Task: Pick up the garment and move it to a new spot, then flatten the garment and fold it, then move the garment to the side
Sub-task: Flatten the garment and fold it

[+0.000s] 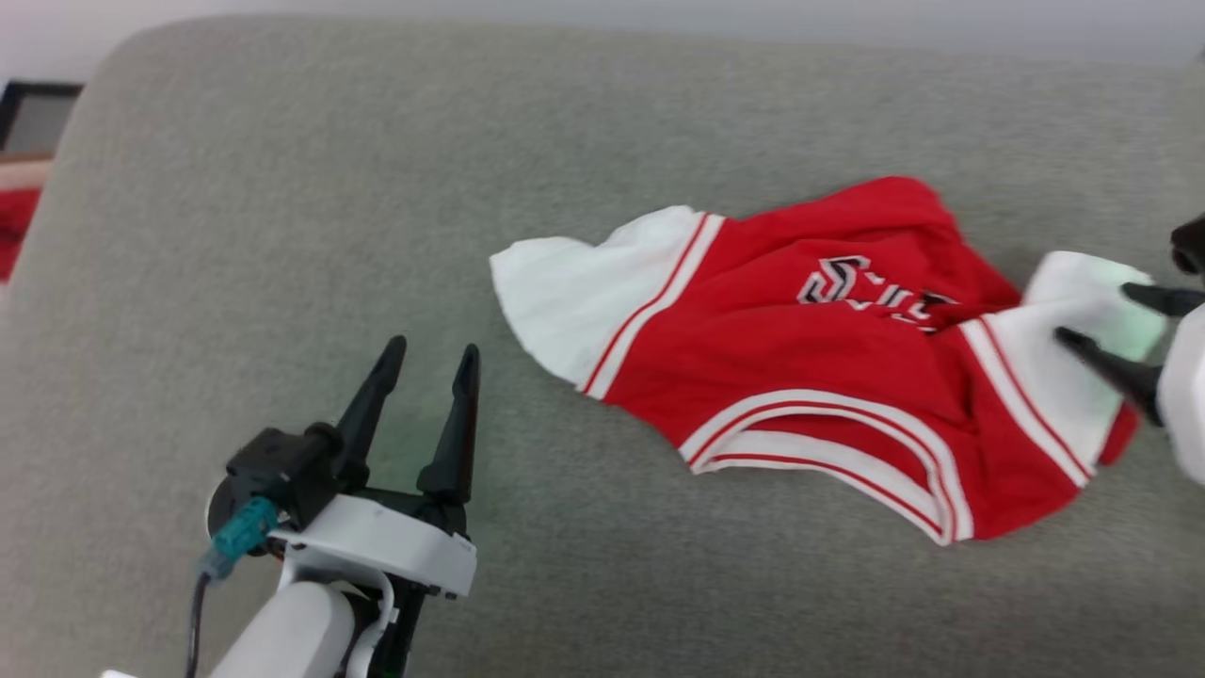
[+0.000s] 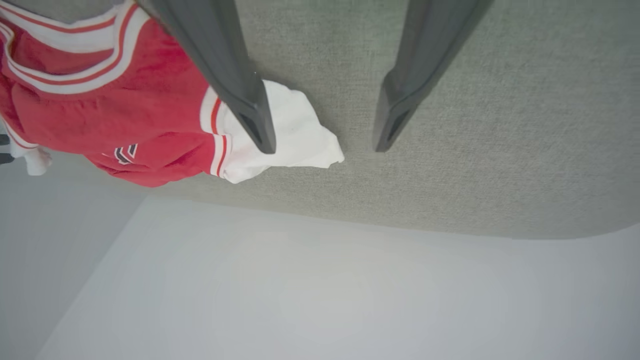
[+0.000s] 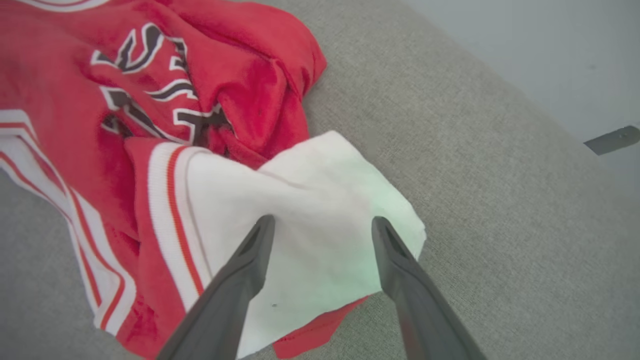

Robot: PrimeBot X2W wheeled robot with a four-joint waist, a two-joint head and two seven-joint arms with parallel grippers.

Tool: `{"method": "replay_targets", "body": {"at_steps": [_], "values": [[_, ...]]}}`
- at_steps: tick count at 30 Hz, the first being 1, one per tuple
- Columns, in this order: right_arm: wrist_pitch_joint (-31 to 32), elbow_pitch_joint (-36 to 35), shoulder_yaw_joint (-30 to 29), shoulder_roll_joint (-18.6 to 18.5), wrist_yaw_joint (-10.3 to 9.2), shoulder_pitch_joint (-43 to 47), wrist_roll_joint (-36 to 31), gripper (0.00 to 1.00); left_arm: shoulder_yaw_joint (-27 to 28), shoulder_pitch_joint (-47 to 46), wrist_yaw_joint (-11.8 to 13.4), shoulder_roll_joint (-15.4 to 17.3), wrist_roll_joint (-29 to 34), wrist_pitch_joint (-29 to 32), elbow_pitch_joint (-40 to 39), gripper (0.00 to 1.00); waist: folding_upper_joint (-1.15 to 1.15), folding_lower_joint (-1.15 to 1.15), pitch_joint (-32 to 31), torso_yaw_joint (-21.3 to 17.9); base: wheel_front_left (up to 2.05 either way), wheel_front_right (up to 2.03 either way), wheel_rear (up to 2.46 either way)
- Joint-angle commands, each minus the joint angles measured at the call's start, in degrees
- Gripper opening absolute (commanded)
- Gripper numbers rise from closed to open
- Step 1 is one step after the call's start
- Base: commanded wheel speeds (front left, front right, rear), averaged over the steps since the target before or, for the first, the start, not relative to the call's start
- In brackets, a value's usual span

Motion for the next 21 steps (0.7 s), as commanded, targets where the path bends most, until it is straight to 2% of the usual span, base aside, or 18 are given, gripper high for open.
{"method": "replay_targets", "body": {"at_steps": [1,5,11,12,13,14,21], "values": [[0.2,-0.2,0.4,-0.7,-0.05,-1.1,0.2,1.00,0.5,0.3,-0.4,-0.3,0.5,0.0,0.1,1.00,0.00,0.00,2.5,2.6,0.00,0.00,0.00],[1.9,0.3,7.0,-4.9,-0.04,-6.2,2.6,1.00,3.7,0.8,-4.4,-3.8,4.0,0.0,2.0,1.00,0.00,0.00,3.8,3.8,0.00,0.00,0.00],[1.2,1.9,15.2,-6.6,-0.04,-10.7,5.0,1.00,7.7,1.1,-8.8,-7.9,7.6,0.0,4.4,1.00,0.00,0.00,4.8,4.1,0.00,0.00,0.00],[0.7,2.2,16.3,-6.7,-0.04,-11.3,5.3,0.54,8.4,1.1,-9.4,-8.4,8.1,0.0,4.7,1.00,0.00,0.00,4.8,4.0,0.00,0.00,0.00],[-0.3,2.5,17.1,-6.5,-0.04,-11.8,5.6,0.24,9.0,1.1,-9.9,-8.8,8.6,0.0,5.0,1.00,0.00,0.00,4.8,3.8,0.00,0.00,0.00],[-1.1,2.7,18.0,-6.4,-0.04,-12.1,6.0,0.00,9.7,1.2,-10.2,-9.2,9.0,0.0,5.3,1.00,0.00,0.00,4.8,3.6,0.00,0.00,0.00],[-8.9,6.1,20.3,-7.0,-0.05,-14.0,8.0,0.00,13.1,2.0,-12.5,-10.5,11.0,0.0,6.2,1.00,0.00,0.00,3.6,0.9,0.00,0.00,0.00]]}}
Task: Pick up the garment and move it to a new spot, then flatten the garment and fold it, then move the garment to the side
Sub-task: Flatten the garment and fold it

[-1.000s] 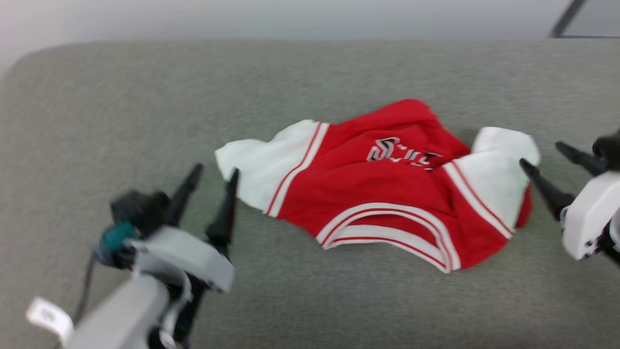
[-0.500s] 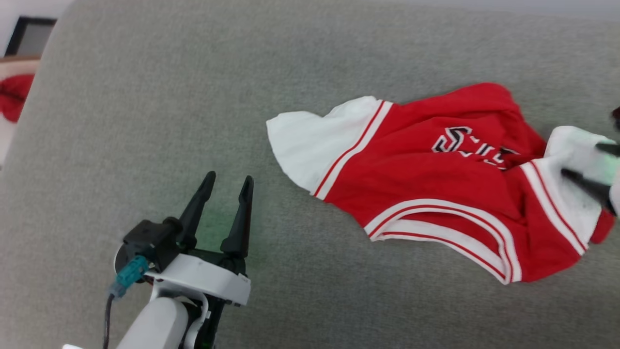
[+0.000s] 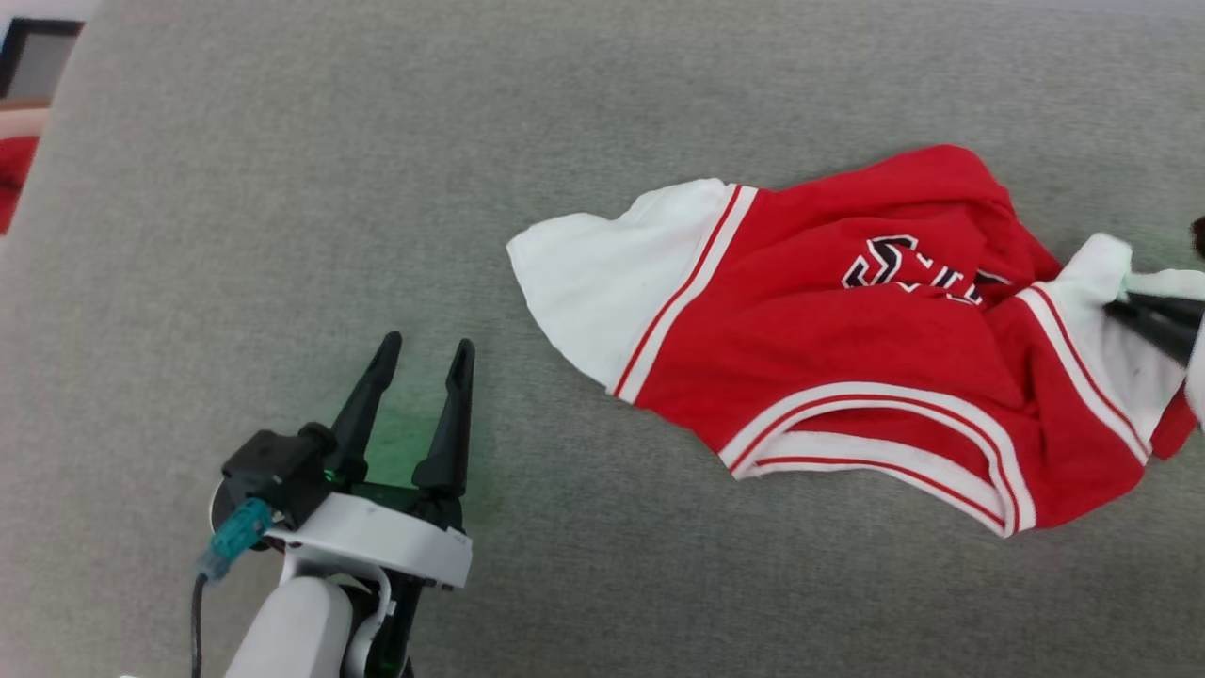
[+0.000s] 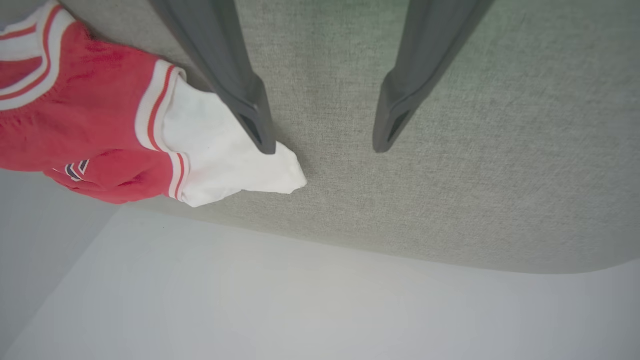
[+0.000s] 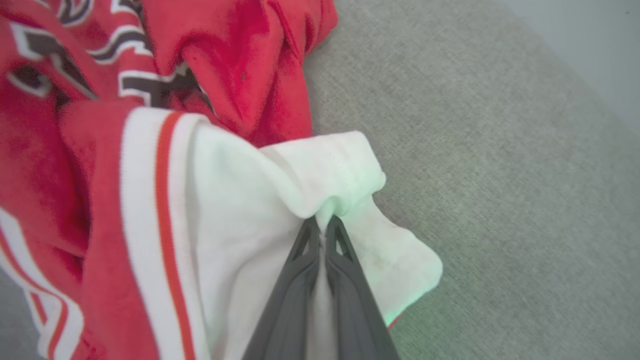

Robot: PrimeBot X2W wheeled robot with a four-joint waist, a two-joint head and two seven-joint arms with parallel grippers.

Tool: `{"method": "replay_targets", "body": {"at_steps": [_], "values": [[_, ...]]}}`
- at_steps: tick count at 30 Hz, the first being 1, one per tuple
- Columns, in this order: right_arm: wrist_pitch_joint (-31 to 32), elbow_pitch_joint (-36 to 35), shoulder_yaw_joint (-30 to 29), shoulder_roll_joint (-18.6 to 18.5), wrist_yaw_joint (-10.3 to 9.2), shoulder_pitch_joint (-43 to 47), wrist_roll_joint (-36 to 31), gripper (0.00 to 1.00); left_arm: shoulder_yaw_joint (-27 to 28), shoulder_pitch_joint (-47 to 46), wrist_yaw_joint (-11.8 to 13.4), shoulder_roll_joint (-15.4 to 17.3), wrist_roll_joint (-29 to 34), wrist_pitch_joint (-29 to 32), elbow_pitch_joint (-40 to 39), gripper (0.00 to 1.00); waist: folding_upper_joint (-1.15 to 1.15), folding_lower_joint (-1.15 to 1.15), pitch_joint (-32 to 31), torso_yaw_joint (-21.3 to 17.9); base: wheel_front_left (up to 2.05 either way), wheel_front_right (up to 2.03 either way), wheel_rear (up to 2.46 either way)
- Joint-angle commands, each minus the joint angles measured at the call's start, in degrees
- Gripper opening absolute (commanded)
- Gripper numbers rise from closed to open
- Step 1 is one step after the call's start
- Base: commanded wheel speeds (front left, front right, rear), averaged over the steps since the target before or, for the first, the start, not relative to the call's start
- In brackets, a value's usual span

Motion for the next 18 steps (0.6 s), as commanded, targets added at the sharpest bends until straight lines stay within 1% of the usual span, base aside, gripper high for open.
{"method": "replay_targets", "body": {"at_steps": [1,4,7,9,11,14,18], "values": [[-0.9,0.5,-0.5,-0.6,-0.06,-0.7,0.5,0.00,0.3,0.5,-0.4,-0.2,0.3,0.0,0.1,1.00,0.00,0.00,-0.7,-1.2,0.00,0.00,0.00],[-4.9,1.9,-2.5,-1.4,-0.06,0.6,2.3,0.00,1.2,0.9,-0.9,-0.3,1.0,0.0,0.1,1.00,0.00,0.00,-1.1,-2.5,0.00,0.00,0.00],[-8.7,4.1,-6.2,-1.6,-0.06,3.2,6.3,0.00,2.0,1.4,-1.1,-0.4,1.4,0.0,0.2,1.00,0.00,0.00,-1.3,-3.8,0.00,0.00,0.00],[-10.9,6.2,-8.8,-1.6,-0.06,5.4,9.1,0.00,2.4,1.6,-1.4,-0.7,1.7,0.0,0.3,1.00,0.00,0.00,-1.4,-4.4,0.00,0.00,0.00],[-12.4,9.1,-10.9,-1.6,-0.06,8.0,10.5,0.00,2.6,1.7,-1.4,-0.9,1.8,0.0,0.5,1.00,0.00,0.00,-1.5,-4.9,0.00,0.00,0.00],[-14.1,15.3,-13.7,-0.1,-0.06,11.7,11.2,0.00,2.6,1.3,-1.7,-1.2,1.9,0.0,0.8,1.00,0.00,0.00,-1.4,-5.1,0.00,0.00,0.00],[-15.6,21.2,-16.9,4.2,-0.06,14.8,10.7,0.00,2.7,0.9,-1.9,-1.2,2.0,0.0,1.4,1.00,0.00,0.00,-1.5,-5.4,0.00,0.00,0.00]]}}
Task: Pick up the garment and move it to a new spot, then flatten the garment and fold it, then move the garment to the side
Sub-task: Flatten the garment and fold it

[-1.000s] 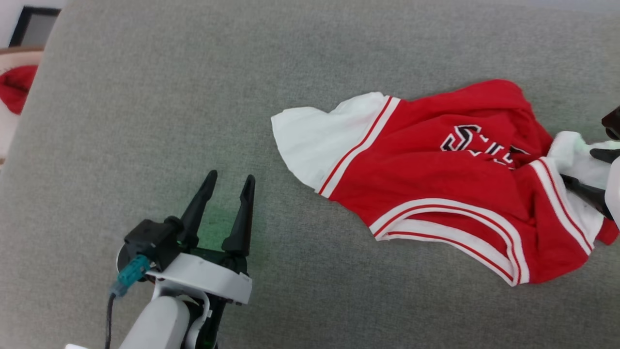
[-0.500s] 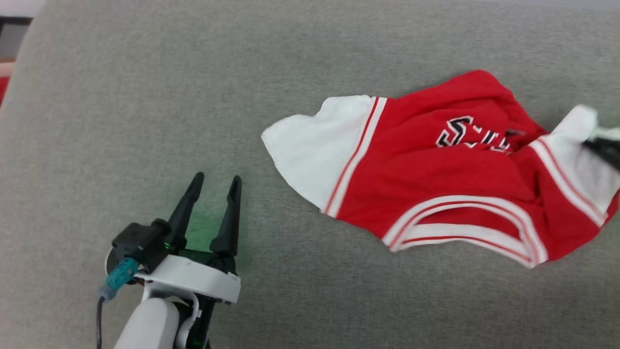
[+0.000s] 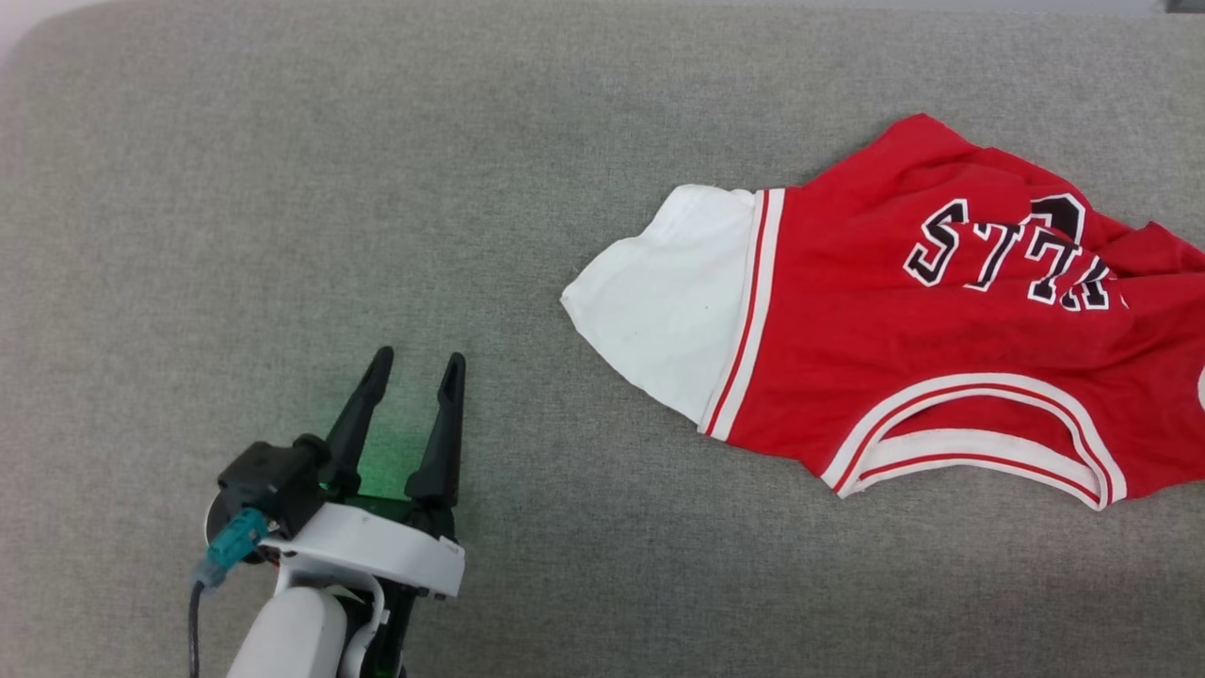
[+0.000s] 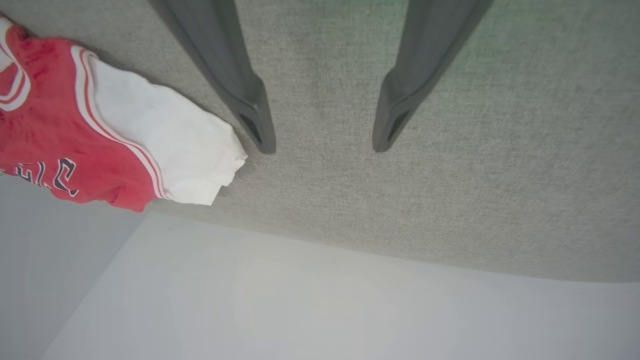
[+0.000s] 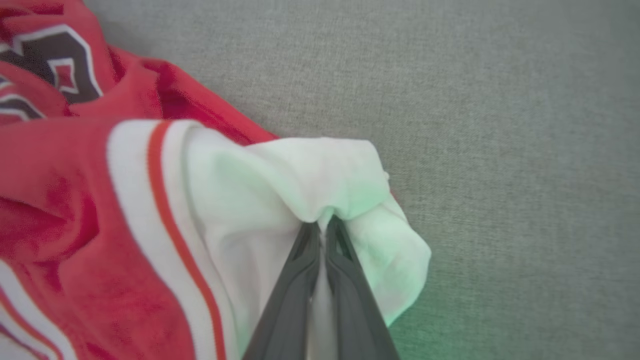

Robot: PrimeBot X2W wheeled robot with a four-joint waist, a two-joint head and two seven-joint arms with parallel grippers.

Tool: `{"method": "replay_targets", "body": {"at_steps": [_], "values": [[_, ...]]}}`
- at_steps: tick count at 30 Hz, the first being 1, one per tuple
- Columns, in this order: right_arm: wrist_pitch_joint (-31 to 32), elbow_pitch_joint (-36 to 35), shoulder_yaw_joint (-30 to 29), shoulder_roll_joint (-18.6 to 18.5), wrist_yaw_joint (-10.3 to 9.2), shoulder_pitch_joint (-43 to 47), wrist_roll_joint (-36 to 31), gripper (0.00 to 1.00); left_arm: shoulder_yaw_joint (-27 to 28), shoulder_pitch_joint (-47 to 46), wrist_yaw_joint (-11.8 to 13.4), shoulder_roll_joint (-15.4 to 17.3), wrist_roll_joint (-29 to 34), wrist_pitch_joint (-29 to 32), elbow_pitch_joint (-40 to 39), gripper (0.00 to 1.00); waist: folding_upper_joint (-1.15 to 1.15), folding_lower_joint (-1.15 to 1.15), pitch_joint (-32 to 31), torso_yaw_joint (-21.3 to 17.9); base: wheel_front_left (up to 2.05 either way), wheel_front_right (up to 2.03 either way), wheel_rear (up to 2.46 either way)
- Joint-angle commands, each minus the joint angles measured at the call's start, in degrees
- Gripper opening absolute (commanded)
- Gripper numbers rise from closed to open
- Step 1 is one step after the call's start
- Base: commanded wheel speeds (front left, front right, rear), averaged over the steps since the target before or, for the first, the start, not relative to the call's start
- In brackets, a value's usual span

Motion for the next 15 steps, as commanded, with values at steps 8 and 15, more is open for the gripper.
{"method": "replay_targets", "body": {"at_steps": [8,15], "values": [[-2.5,6.7,-4.5,6.0,-0.07,1.6,-7.2,1.00,0.5,-0.8,-0.5,1.2,0.8,0.0,0.9,1.00,0.00,0.00,-1.5,-0.8,0.00,0.00,0.00],[-7.7,4.9,-9.6,8.6,-0.07,4.7,-11.2,1.00,1.3,0.2,-0.5,3.2,0.2,0.2,0.9,1.00,0.00,0.00,-4.2,-2.5,0.00,0.00,0.00]]}}
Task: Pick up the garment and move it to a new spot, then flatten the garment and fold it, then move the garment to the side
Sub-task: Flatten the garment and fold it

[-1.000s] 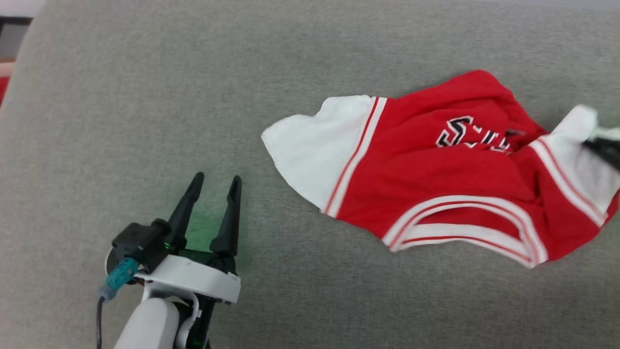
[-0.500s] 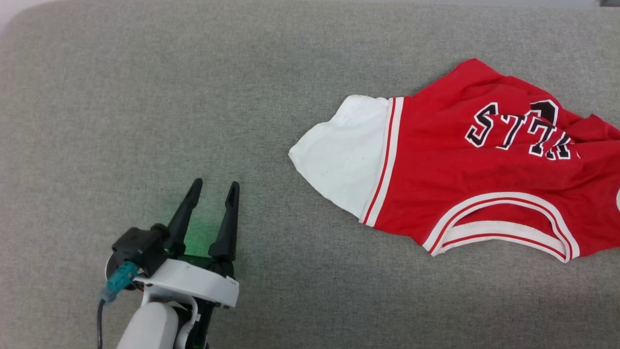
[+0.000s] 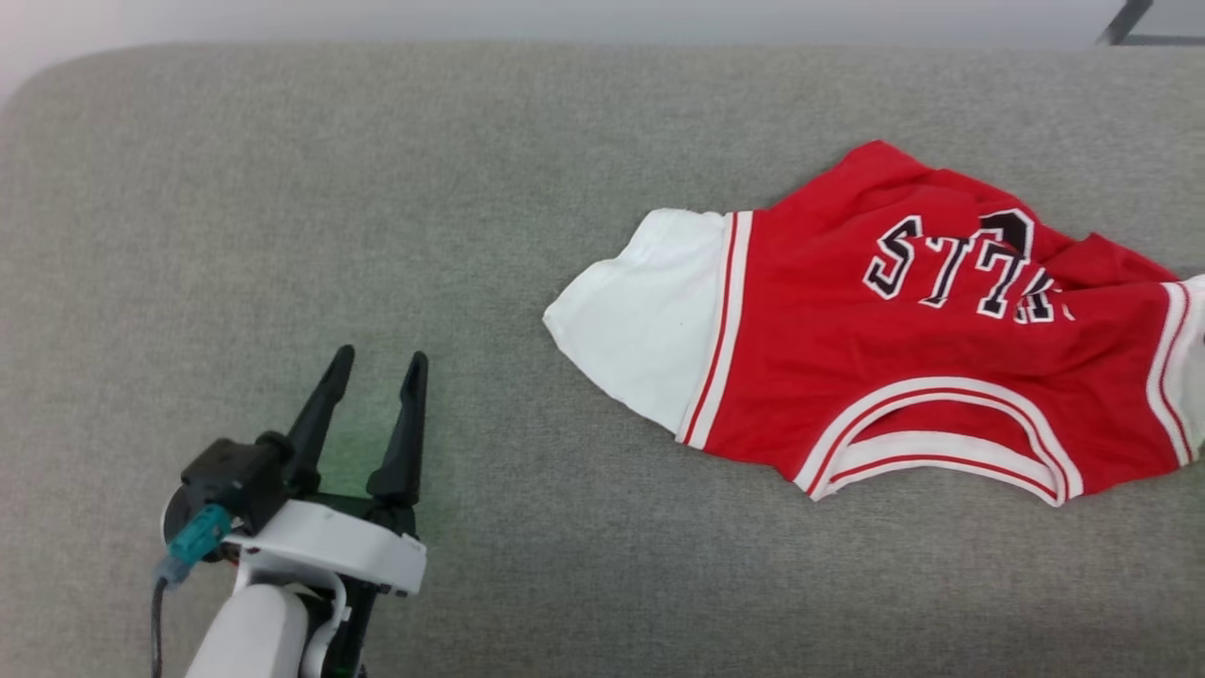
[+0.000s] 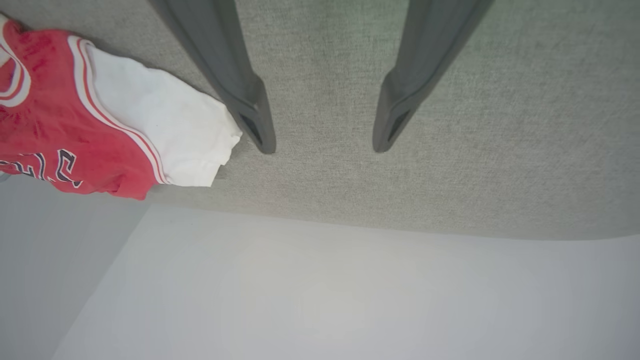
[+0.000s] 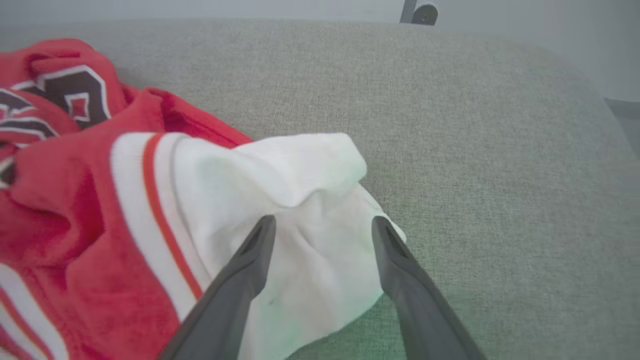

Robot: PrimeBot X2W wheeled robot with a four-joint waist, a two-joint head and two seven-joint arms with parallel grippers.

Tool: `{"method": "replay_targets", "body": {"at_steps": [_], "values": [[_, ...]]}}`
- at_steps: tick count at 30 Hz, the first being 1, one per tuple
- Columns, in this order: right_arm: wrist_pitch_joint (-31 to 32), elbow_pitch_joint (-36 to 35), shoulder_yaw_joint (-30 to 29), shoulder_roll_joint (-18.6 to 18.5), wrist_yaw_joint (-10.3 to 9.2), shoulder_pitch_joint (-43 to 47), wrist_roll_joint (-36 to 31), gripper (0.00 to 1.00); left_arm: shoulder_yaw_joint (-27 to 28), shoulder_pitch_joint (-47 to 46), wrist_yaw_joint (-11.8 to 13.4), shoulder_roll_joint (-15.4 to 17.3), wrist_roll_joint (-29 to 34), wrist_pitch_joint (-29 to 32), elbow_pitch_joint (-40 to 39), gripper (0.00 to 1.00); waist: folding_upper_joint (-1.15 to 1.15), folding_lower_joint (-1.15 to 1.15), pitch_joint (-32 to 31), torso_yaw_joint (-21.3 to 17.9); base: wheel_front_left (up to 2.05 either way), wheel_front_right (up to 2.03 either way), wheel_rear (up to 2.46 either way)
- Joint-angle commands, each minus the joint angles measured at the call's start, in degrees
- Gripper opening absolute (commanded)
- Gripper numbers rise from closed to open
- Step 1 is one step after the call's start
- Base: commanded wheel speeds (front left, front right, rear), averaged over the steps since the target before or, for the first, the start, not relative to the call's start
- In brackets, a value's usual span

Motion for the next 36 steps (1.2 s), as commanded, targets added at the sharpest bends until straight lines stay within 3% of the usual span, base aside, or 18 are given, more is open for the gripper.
{"method": "replay_targets", "body": {"at_steps": [1,10,16,22,23,29,34,36], "values": [[-1.5,-1.4,-1.9,0.4,-0.08,2.4,-0.7,1.00,0.3,0.9,-0.2,0.7,0.0,0.3,-0.2,1.00,0.00,0.00,-1.6,-1.3,0.00,0.00,0.00],[-2.6,-15.6,-7.9,0.7,-0.07,15.8,-3.8,1.00,0.0,1.6,-0.2,4.9,0.8,3.7,-3.0,1.00,0.00,0.00,-4.2,-3.7,0.00,0.00,0.00],[1.1,-26.0,-12.2,5.3,-0.07,24.6,-9.0,1.00,-4.4,-2.0,-0.3,11.0,1.6,9.5,-6.3,1.00,0.00,0.00,-5.6,-5.3,0.00,0.00,0.00],[6.5,-34.9,-15.6,11.8,-0.07,29.4,-15.1,1.00,-22.3,-11.8,-0.4,22.3,-6.3,20.2,-11.2,1.00,0.00,0.00,-6.5,-7.0,0.00,0.00,0.00],[6.5,-34.9,-15.6,11.8,-0.07,29.4,-15.1,1.00,-22.3,-11.8,-0.4,22.3,-6.3,20.2,-11.2,1.00,0.00,0.00,-6.5,-7.0,0.00,0.00,0.00],[10.6,-39.9,-18.1,15.3,-0.07,30.4,-18.8,1.00,-45.4,-27.7,-0.3,32.8,-20.9,33.5,-14.4,1.00,0.00,0.00,-5.7,-9.5,0.00,0.00,0.00],[12.0,-41.8,-19.1,16.9,-0.07,30.8,-20.4,1.00,-60.6,-39.5,-0.3,35.9,-27.8,38.7,-13.6,1.00,0.00,0.00,-4.0,-11.5,0.00,0.00,0.00],[12.1,-42.1,-19.4,17.5,-0.07,30.5,-20.6,1.00,-63.1,-43.0,-0.3,36.3,-29.0,39.1,-12.3,1.00,0.00,0.00,-3.1,-12.2,0.00,0.00,0.00]]}}
